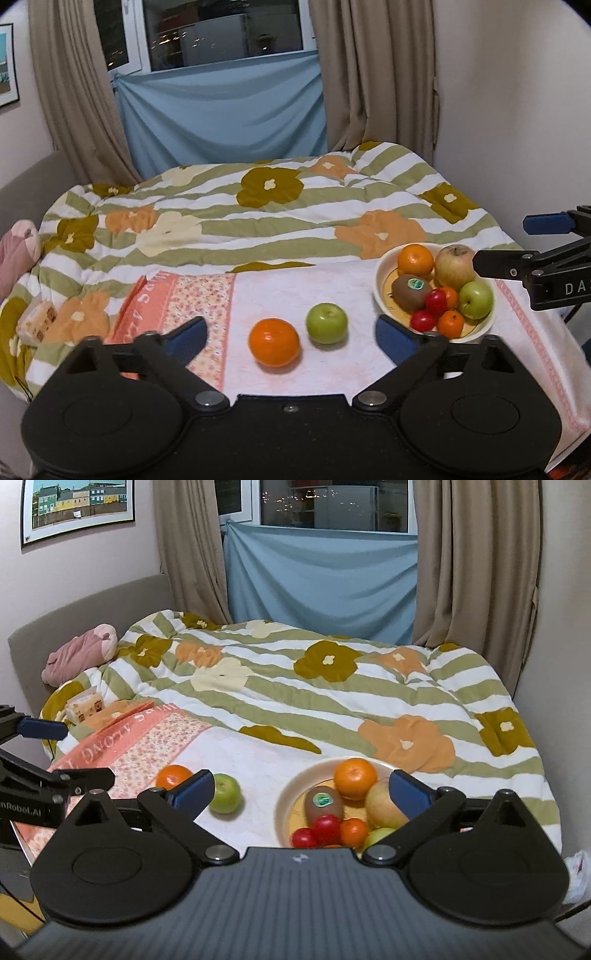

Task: Organize fruits
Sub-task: 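Withdraw both tools toward the large orange and green apple, then grasp the large orange with the left tool while the right tool grasps the green apple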

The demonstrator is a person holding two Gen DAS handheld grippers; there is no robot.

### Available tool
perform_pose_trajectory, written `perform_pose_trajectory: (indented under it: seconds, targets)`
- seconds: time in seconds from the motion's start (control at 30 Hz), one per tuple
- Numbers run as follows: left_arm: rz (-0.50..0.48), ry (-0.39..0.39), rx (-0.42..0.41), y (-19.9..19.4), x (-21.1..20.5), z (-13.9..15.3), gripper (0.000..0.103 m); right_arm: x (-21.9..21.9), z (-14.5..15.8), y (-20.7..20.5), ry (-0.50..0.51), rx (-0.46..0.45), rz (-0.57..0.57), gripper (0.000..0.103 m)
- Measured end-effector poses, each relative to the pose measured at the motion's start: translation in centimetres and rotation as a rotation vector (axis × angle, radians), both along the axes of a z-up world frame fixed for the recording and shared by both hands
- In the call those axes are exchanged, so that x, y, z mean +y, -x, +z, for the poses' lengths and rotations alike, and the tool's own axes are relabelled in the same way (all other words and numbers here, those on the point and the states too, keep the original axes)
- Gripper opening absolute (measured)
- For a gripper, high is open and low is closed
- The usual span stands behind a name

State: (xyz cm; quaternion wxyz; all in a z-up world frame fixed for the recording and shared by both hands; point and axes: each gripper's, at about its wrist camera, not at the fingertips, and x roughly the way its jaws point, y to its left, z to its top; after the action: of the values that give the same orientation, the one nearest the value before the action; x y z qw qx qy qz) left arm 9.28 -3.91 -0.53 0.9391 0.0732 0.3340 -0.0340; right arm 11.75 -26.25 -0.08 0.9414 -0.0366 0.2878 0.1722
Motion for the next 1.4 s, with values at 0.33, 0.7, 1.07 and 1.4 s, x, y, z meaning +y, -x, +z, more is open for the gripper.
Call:
perform_pose_trajectory:
  seconds: [0.33,0.7,1.07,1.4]
  targets:
    - [-0.147,-0.061,0.071,-3.3,4.1,-2.3,0.102,6.4,-2.0,-1.2,-0.016,0.124,-0.134,0.103]
    - [-0.339,-0.075,0.204,-8.7,6.1,-7.2,0.102,9.3,-6.5,-4.3,-0.141,0.312,-0.371,0.103]
    - [-0.493,-0.117,0.263,-12.2,5.0,-12.1,0.089,11.6,-10.1,-6.5,-0.165,0.330,-0.459,0.103]
    - [-0.533,-0.109,0.276,-13.1,4.3,-13.6,0.076,12.4,-11.3,-7.9,-0.162,0.348,-0.478,0.103]
